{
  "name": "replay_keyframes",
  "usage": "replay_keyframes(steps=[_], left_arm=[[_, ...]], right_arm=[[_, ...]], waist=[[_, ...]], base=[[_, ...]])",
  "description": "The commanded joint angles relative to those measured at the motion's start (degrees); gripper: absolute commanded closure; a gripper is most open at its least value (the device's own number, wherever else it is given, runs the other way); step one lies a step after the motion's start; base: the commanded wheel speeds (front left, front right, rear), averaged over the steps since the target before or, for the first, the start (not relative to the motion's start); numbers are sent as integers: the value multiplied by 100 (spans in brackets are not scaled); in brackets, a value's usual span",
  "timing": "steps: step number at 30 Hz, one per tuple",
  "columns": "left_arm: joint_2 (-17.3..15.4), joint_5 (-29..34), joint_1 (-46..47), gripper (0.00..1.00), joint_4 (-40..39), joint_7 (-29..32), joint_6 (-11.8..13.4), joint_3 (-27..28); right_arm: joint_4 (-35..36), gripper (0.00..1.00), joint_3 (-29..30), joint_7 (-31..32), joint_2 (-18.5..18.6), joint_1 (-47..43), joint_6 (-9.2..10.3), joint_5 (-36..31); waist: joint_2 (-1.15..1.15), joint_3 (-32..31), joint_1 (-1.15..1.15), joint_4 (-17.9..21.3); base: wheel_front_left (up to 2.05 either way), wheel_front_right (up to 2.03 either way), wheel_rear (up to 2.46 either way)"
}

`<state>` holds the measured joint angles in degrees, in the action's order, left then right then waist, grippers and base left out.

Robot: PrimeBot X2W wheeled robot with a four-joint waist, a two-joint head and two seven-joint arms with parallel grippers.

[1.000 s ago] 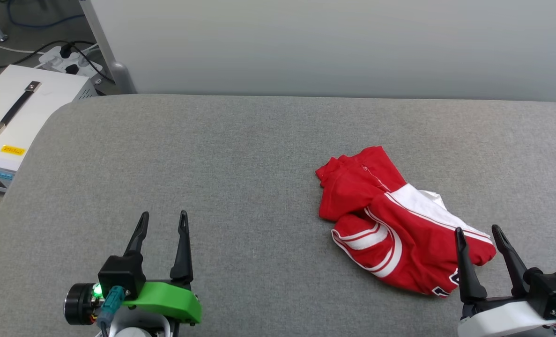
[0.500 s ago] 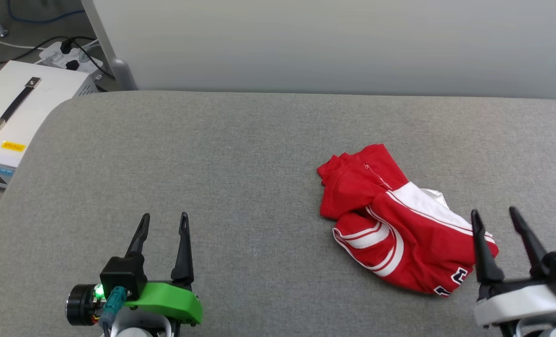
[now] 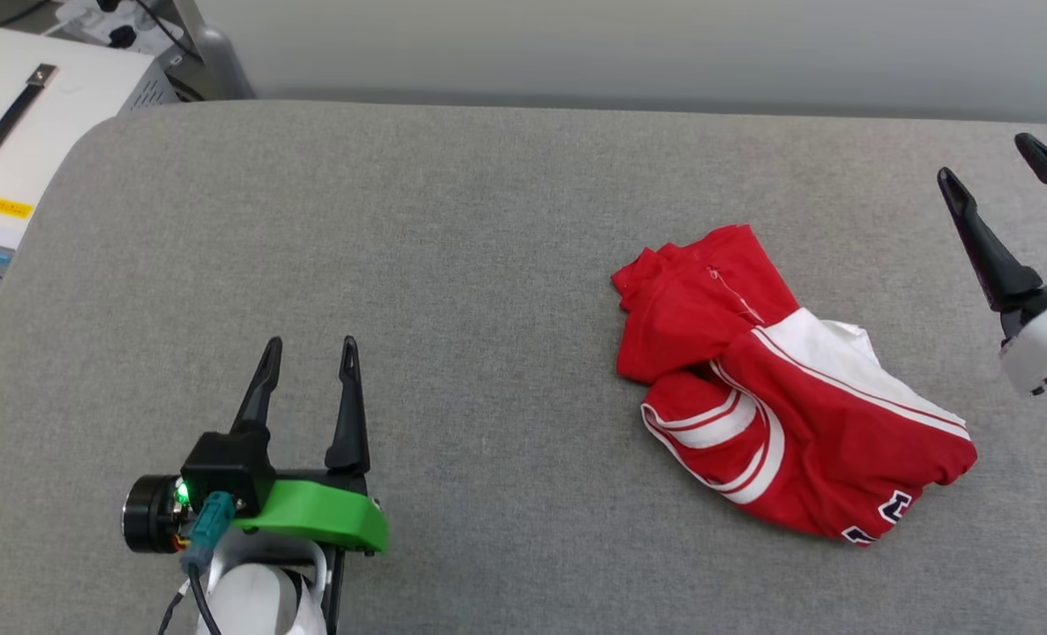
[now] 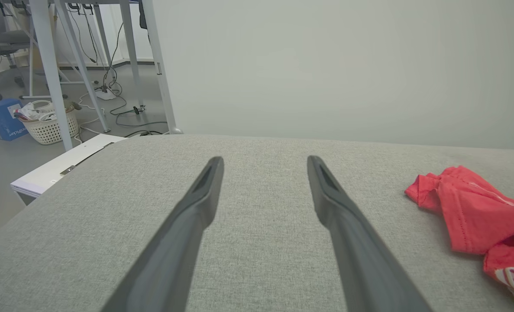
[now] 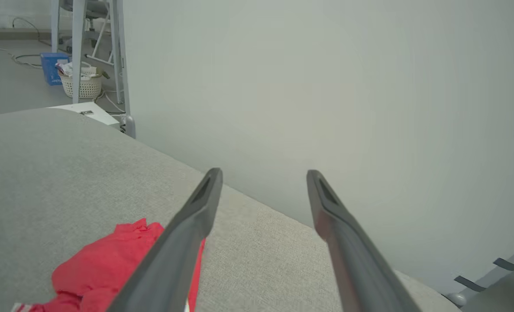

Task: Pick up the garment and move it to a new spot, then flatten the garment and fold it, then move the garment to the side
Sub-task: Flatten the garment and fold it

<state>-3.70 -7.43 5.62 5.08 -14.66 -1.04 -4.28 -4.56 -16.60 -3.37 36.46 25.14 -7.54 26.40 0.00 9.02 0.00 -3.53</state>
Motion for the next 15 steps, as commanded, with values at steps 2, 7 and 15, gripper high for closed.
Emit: replay_keyframes(steps=[2, 7, 15], left_arm=[[38, 57, 185, 0, -57, -34, -27, 27], [64, 58, 410, 0, -150, -34, -35, 6], [79, -56, 737, 0, -316, -34, 46, -127]], right_arm=[[-94, 0, -558, 789, 454, 433, 5, 648], [-260, 0, -1582, 2497, 1244, 1073, 5, 1770], [-608, 0, -2554, 4035, 1482, 1745, 5, 2385]], waist=[[0, 335, 0, -97], [0, 656, 0, -211], [0, 1214, 0, -450]], base=[[0, 0, 0], [0, 0, 0], [0, 0, 0]])
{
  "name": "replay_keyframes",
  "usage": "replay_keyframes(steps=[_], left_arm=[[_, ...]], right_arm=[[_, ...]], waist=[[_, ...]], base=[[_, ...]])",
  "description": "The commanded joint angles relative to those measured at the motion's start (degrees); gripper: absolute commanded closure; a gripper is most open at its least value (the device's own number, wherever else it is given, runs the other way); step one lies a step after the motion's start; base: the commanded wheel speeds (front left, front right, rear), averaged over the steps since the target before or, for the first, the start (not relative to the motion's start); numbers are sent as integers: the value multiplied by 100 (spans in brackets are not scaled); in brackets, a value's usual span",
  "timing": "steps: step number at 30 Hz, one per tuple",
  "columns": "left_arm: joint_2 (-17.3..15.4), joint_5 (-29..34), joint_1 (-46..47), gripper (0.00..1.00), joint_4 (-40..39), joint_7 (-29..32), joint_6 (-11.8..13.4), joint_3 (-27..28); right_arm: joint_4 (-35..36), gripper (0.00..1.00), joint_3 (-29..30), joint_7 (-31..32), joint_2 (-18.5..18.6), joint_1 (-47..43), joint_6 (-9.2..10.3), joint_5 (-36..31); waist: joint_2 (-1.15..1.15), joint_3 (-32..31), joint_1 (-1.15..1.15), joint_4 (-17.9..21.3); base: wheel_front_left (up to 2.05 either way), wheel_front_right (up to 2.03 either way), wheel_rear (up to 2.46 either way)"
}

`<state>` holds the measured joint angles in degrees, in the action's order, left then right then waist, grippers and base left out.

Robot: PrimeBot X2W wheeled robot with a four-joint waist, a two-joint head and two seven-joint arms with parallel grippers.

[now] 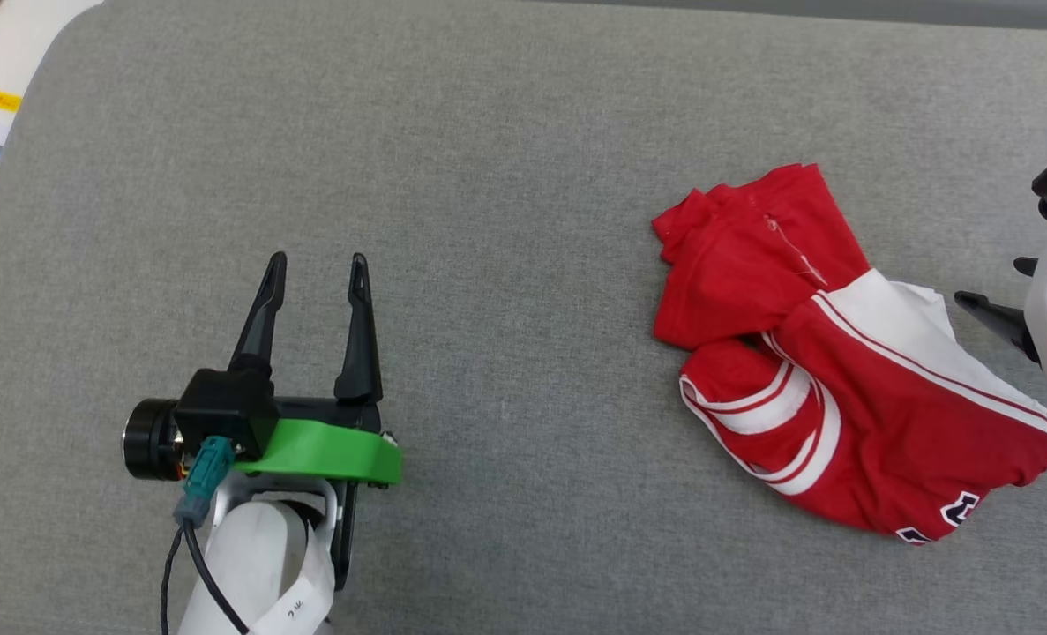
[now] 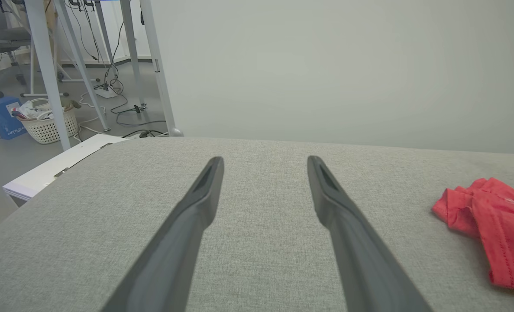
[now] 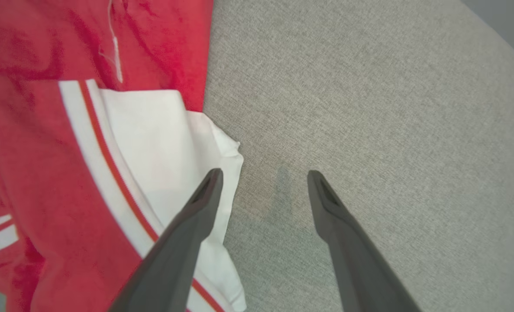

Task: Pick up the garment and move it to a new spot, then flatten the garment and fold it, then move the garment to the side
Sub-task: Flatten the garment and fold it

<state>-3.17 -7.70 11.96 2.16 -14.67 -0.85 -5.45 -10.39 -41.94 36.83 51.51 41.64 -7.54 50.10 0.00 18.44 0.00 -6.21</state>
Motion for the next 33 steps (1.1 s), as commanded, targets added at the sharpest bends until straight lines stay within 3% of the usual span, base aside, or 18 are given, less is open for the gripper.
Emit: replay_keyframes(steps=[1, 5, 7, 11, 12, 13, 20, 30, 33], left_arm=[[27, -62, 142, 0, -37, -33, 50, -46], [28, -137, 269, 0, -52, -33, 130, -159], [28, -175, 327, 0, -40, -33, 188, -209], [28, -165, 301, 0, 4, -33, 208, -198], [28, -154, 291, 0, 12, -33, 210, -186], [28, -142, 277, 0, 28, -33, 212, -167], [29, -58, 129, 0, 84, -33, 169, -37], [29, -14, -143, 0, 102, -33, 119, 107], [29, 10, -190, 0, 102, -33, 92, 122]], right_arm=[[-90, 0, -116, 36, -60, 176, 5, 11], [-392, 0, -539, -4, -196, 351, 5, -67], [-712, 0, -1110, -37, -239, 294, 5, -3], [-927, 0, -1447, -364, -287, 298, 5, 135], [-933, 59, -1494, -512, -289, 327, 5, 136], [-966, 100, -1549, -677, -292, 360, 5, 144], [-1217, 100, -1177, -1973, -204, 634, 5, 486], [-1810, 100, -312, -3013, 760, -172, 5, 1205], [-2145, 100, -161, -3130, 895, -581, 5, 1415]], waist=[[0, 353, 0, -219], [0, 565, 0, -330], [0, 631, 0, -385], [0, 548, 0, -365], [0, 517, 0, -350], [0, 462, 0, -321], [0, 52, 0, -74], [0, -318, 0, 211], [0, -318, 0, 268]], base=[[0, 0, 0], [0, 0, 0], [0, 0, 0], [0, 0, 0], [0, 0, 0], [0, 0, 0], [0, 0, 0], [0, 0, 0], [0, 0, 0]])
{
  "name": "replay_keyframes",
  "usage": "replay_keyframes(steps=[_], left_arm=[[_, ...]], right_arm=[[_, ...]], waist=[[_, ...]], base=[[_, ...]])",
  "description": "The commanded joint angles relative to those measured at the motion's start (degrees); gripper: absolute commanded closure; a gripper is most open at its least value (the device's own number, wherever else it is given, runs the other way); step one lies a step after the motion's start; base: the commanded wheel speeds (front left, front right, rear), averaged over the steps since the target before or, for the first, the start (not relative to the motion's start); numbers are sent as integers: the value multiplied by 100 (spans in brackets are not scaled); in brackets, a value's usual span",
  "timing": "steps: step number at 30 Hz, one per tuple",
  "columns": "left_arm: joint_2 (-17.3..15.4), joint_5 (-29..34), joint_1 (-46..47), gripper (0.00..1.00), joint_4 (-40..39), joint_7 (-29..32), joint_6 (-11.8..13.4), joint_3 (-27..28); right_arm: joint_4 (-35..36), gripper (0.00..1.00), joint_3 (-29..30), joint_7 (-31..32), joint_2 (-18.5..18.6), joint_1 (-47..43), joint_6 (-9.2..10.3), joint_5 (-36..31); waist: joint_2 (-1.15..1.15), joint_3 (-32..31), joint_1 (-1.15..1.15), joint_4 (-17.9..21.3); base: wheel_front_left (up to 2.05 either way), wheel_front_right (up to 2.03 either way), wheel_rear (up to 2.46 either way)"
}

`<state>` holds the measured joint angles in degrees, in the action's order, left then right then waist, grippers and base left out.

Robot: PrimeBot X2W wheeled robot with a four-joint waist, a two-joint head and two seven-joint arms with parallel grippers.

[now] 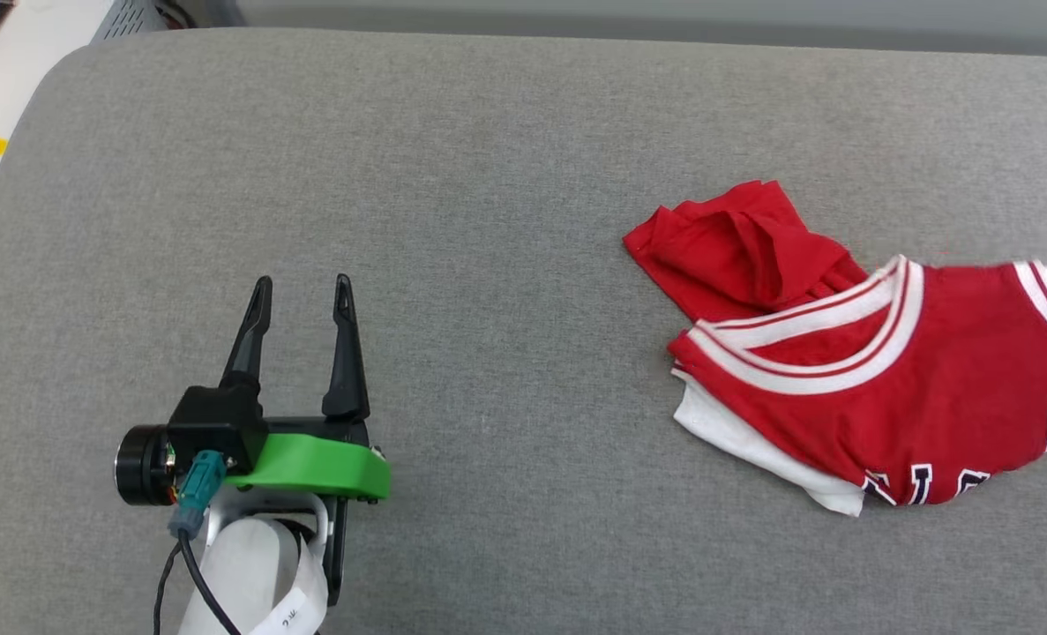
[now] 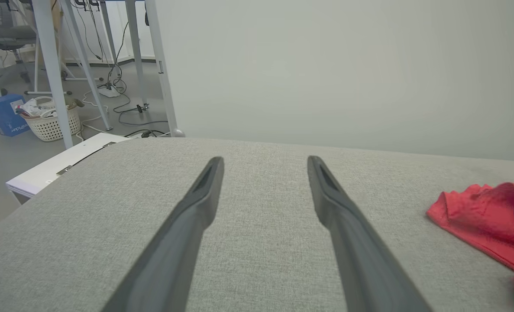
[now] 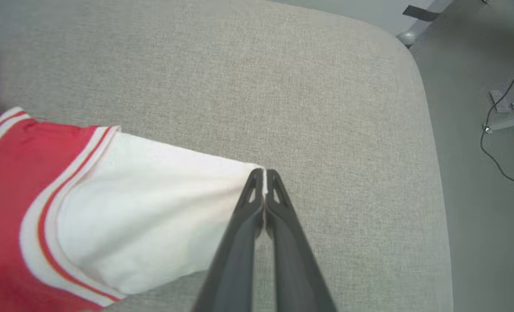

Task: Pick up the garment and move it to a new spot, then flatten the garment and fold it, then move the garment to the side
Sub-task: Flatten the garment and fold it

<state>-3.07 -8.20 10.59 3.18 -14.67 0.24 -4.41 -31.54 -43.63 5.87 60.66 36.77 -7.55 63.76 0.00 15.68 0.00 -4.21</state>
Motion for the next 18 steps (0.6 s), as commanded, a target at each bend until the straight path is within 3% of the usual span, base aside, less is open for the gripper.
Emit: replay_keyframes(steps=[1, 4, 9, 14, 16, 18], left_arm=[[19, 69, -62, 0, -1, -33, -25, 20], [19, 81, -46, 0, 14, -33, -43, 1], [19, 78, 33, 0, 33, -33, -52, -68], [19, 94, 55, 0, 86, -33, -58, -67], [19, 105, 35, 0, 121, -33, -62, -34], [19, 123, 14, 0, 153, -33, -81, 5]], right_arm=[[-188, 100, 66, -58, -20, -242, 6, 143], [-600, 100, 136, -4, -119, -615, 6, 357], [-1400, 100, 225, -8, -605, -1123, 6, 690], [-1803, 100, 252, -172, -968, -1202, 6, 731], [-1842, 0, 320, -502, -1029, -1112, 6, 670], [-1841, 0, 363, -996, -999, -1006, 6, 479]], waist=[[0, -25, 0, 85], [0, 42, 0, 95], [0, 173, 0, 61], [0, 170, 0, 55], [0, 91, 0, 79], [0, -19, 0, 101]], base=[[0, 0, 0], [0, 0, 0], [0, 0, 0], [0, 0, 0], [0, 0, 0], [0, 0, 0]])
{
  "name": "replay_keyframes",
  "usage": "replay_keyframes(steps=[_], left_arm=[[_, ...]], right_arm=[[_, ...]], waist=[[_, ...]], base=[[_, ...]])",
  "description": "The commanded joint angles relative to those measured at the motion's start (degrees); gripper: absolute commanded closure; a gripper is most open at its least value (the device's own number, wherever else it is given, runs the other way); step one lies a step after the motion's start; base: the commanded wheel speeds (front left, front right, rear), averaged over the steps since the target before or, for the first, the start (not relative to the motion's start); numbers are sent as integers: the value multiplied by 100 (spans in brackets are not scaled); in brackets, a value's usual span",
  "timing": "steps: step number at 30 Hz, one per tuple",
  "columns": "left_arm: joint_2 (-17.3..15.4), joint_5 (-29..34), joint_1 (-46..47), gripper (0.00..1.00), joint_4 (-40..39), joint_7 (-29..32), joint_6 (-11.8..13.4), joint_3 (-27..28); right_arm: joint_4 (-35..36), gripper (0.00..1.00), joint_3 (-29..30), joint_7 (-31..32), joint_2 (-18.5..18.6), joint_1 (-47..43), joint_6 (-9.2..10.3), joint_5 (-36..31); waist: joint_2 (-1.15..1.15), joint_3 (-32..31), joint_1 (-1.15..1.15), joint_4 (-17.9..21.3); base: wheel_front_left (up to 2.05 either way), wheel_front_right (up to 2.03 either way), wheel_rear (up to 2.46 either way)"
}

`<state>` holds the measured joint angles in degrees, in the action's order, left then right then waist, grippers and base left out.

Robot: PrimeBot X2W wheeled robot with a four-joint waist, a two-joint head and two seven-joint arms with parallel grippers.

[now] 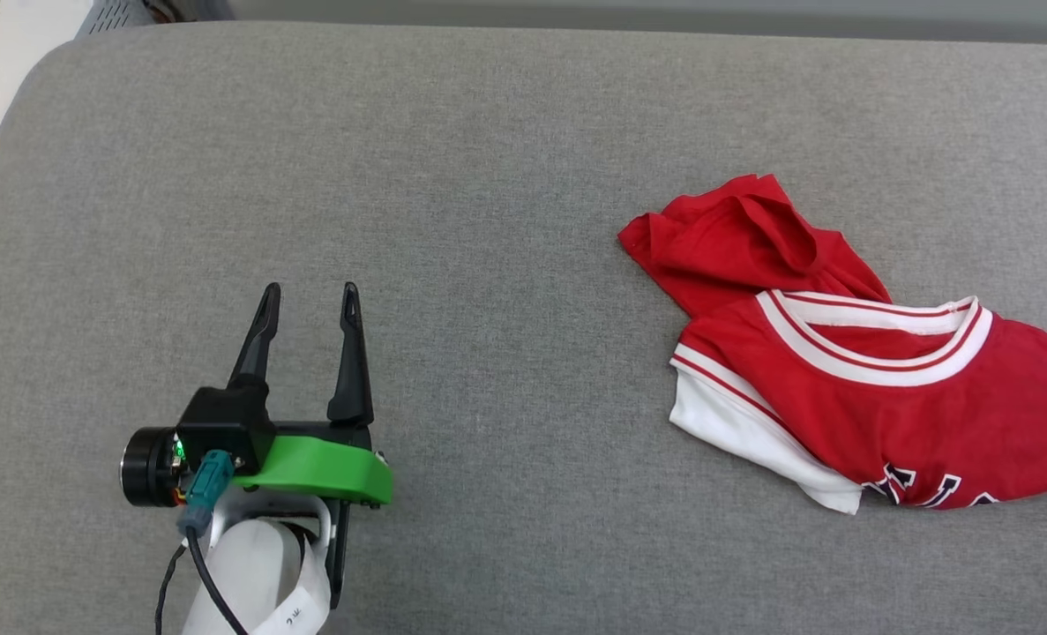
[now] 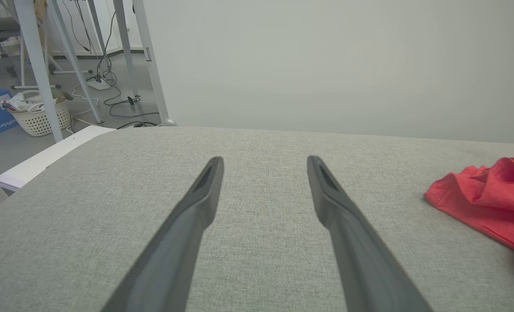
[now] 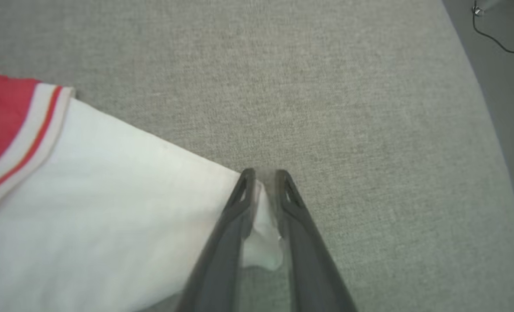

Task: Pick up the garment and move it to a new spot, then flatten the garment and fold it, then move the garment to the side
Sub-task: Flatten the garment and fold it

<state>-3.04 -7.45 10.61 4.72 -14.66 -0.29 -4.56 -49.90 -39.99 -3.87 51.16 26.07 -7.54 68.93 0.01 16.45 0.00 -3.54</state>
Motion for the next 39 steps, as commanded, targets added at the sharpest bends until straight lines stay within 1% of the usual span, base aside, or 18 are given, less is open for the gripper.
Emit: replay_keyframes(steps=[1, 3, 6, 8, 9, 11, 13, 16, 17, 19, 21, 22, 25, 28, 30, 34, 36, 39], left_arm=[[16, 63, 2, 0, 0, -34, -43, 47], [16, 88, -21, 0, 8, -34, -94, 84], [-3, 126, -31, 0, 18, -34, -204, 143], [-32, 136, -6, 0, 28, -34, -287, 166], [-59, 142, 24, 0, 60, -34, -344, 154], [-114, 160, 112, 0, 107, -34, -439, 95], [-199, 165, 241, 0, 212, -34, -535, -22], [-389, 130, 535, 0, 438, -29, -655, -350], [-454, 94, 645, 0, 497, 25, -678, -479], [-627, 0, 953, 0, 584, 202, -707, -821], [-861, -260, 1349, 0, 630, 494, -714, -1411], [-1003, -504, 1591, 0, 637, 699, -716, -1788], [-1324, -1302, 2266, 0, 565, 1326, -717, -2686], [-1598, -2202, 3023, 0, 501, 2275, -718, -3641], [-1697, -2715, 3484, 0, 433, 2835, -718, -4207], [-1792, -3758, 4233, 0, 393, 4112, -719, -5269], [-1844, -4087, 4570, 0, 398, 4662, -719, -5773], [-1894, -4478, 4946, 0, 394, 5238, -719, -6436]], right_arm=[[29, 0, 6, -315, -22, 121, 5, -176], [90, 0, 54, -821, 16, 226, 5, -443], [351, 0, 279, -1086, -29, 384, 5, -857], [724, 0, 739, -1106, -86, 496, 5, -1297], [982, 0, 1095, -1108, -171, 475, 5, -1576], [1449, 0, 1701, -1110, -404, 250, 5, -2060], [1962, 0, 2308, -1110, -715, -70, 5, -2607], [2787, 0, 3107, -1111, -1295, -676, 5, -3436], [3013, 0, 3272, -1111, -1465, -851, 5, -3640], [3461, 0, 3593, -1111, -1793, -1200, 5, -4018], [3841, 0, 3732, -1112, -2031, -1481, 5, -4340], [4034, 0, 3778, -1112, -2148, -1596, 5, -4472], [4445, 0, 3825, -1055, -2389, -1804, 5, -4714], [4779, 0, 3787, -1002, -2542, -1878, 5, -4884], [4908, 0, 3764, -989, -2627, -1870, 5, -4936], [5007, 0, 3658, -946, -2656, -1785, 5, -4984], [5038, 0, 3603, -948, -2673, -1707, 5, -4996], [5053, 0, 3531, -962, -2716, -1551, 5, -5001]], waist=[[-1, -162, 0, 50], [-1, -282, 0, 81], [-1, -426, 0, 157], [-1, -495, 0, 223], [-1, -531, 0, 258], [-1, -595, 0, 304], [-1, -652, 0, 341], [-1, -726, 0, 378], [-1, -742, 0, 389], [-1, -755, 0, 400], [-1, -750, 0, 426], [-1, -746, 0, 446], [-1, -695, 0, 513], [-1, -609, 0, 614], [-1, -542, 0, 690], [-1, -384, 0, 854], [-1, -281, 0, 944], [-1, -90, 0, 1098]], base=[[0, 0, 0], [0, 0, 0], [0, 0, 0], [0, 0, 0], [0, 0, 0], [0, 0, 0], [0, 0, 0], [0, 0, 0], [0, 0, 0], [0, 0, 0], [0, 0, 0], [0, 0, 0], [0, 0, 0], [0, 0, 0], [0, 0, 0], [0, 0, 0], [0, 0, 0], [0, 0, 0]])
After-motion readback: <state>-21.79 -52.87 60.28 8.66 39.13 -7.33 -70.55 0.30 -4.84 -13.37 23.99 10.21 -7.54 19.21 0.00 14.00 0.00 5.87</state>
